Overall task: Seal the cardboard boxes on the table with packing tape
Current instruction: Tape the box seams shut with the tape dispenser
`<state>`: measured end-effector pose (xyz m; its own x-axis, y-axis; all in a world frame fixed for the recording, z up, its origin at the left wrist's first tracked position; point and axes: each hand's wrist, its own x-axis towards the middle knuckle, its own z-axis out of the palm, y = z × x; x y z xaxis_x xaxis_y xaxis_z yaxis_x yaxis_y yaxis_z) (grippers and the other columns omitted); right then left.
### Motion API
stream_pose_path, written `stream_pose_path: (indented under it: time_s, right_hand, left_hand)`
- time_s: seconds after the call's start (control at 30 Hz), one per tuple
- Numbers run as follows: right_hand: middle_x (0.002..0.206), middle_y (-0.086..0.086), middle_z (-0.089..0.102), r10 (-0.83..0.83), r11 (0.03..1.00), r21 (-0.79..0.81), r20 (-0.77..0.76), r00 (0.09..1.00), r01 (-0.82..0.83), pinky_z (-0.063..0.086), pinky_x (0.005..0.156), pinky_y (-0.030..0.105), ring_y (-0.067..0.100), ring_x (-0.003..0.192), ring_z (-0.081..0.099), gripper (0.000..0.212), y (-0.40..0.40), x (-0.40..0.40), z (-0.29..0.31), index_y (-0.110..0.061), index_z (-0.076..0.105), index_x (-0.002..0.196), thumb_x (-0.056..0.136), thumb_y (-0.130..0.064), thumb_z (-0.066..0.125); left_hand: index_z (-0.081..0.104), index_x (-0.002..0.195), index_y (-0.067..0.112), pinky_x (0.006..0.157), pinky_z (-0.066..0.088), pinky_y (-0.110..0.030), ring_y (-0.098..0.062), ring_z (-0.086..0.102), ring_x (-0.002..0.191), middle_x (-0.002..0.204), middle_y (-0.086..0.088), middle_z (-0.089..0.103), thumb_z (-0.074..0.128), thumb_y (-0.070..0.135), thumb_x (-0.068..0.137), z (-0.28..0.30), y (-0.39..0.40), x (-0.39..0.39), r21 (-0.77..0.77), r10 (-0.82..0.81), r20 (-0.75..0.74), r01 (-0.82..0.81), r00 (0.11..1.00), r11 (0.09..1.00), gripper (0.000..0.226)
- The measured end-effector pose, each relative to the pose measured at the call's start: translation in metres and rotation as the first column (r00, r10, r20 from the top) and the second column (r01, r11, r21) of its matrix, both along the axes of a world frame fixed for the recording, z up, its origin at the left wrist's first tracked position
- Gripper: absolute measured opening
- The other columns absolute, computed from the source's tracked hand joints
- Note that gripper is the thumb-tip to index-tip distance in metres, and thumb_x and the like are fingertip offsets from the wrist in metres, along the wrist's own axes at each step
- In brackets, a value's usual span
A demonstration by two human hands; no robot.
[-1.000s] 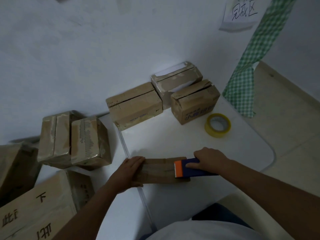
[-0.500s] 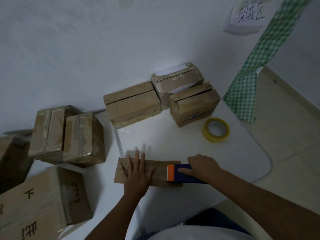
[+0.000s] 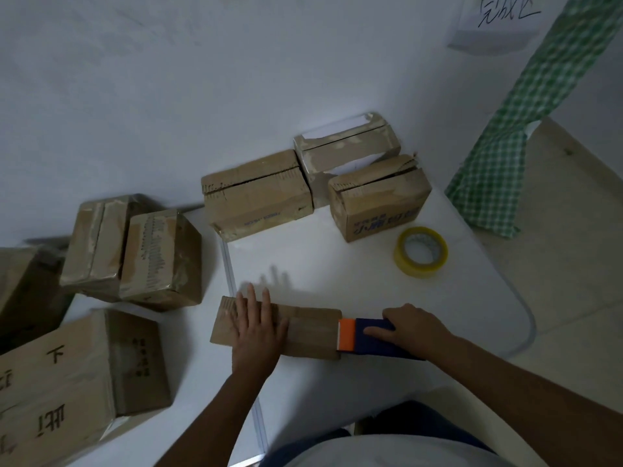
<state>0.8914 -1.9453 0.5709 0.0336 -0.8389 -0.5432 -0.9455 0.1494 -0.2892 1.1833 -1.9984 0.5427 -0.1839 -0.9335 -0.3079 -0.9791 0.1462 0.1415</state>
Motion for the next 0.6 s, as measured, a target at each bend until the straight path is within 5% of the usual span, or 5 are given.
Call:
stream_pose_path:
  time_s: [0.07,0.13,0.4,0.53,0.6]
  right_hand:
    - [0.07,-0.006,0.044,-0.027,1.0,-0.001,0.014,1.0,0.027,0.038,0.058,0.029,0.015,0.067,0.05,0.054,0.003,0.001,-0.003,-0.02,0.047,0.079,0.087,-0.073,0.04]
    - [0.069,-0.006,0.043,-0.048,0.999,0.004,0.028,0.998,0.048,0.037,0.057,0.029,0.015,0.067,0.049,0.054,0.007,0.005,-0.005,-0.019,0.046,0.079,0.088,-0.072,0.041]
    - [0.069,-0.004,0.043,-0.123,0.992,0.025,0.155,0.98,0.121,0.035,0.057,0.031,0.018,0.065,0.048,0.051,0.006,0.04,-0.014,-0.025,0.033,0.066,0.09,-0.07,0.04]
    - [0.065,-0.003,0.043,-0.139,0.99,0.012,0.199,0.97,0.139,0.029,0.049,0.027,0.011,0.055,0.042,0.053,0.007,0.032,-0.016,-0.022,0.036,0.066,0.089,-0.069,0.041]
    - [0.066,-0.004,0.044,-0.12,0.992,-0.005,0.198,0.973,0.124,0.032,0.05,0.027,0.012,0.057,0.044,0.054,0.011,0.028,-0.017,-0.02,0.039,0.07,0.088,-0.071,0.04]
  left_hand:
    - [0.002,0.158,0.014,0.122,-0.005,-0.049,-0.036,-0.019,0.149,0.162,-0.018,-0.019,0.016,0.05,0.102,0.003,0.017,-0.01,0.04,0.03,-0.056,-0.028,0.998,0.999,0.068]
    - [0.008,0.158,0.012,0.122,-0.006,-0.051,-0.042,-0.021,0.147,0.161,-0.022,-0.018,-0.007,0.046,0.098,0.003,0.037,-0.02,0.097,-0.031,0.035,0.028,0.999,0.995,0.07]
    - [-0.009,0.156,0.009,0.118,-0.012,-0.057,-0.052,-0.022,0.143,0.156,-0.033,-0.021,-0.046,0.043,0.066,0.006,0.019,-0.031,0.098,-0.162,0.234,0.143,0.959,0.985,0.103]
    - [-0.011,0.155,0.005,0.119,-0.005,-0.061,-0.053,-0.026,0.14,0.156,-0.033,-0.02,-0.008,0.046,0.099,-0.008,0.017,-0.023,0.061,-0.137,0.193,0.127,0.972,0.99,0.069]
    - [-0.015,0.153,0.003,0.12,-0.005,-0.059,-0.051,-0.025,0.142,0.156,-0.033,-0.021,-0.022,0.051,0.091,-0.011,0.017,-0.023,0.056,-0.114,0.188,0.106,0.975,0.993,0.08]
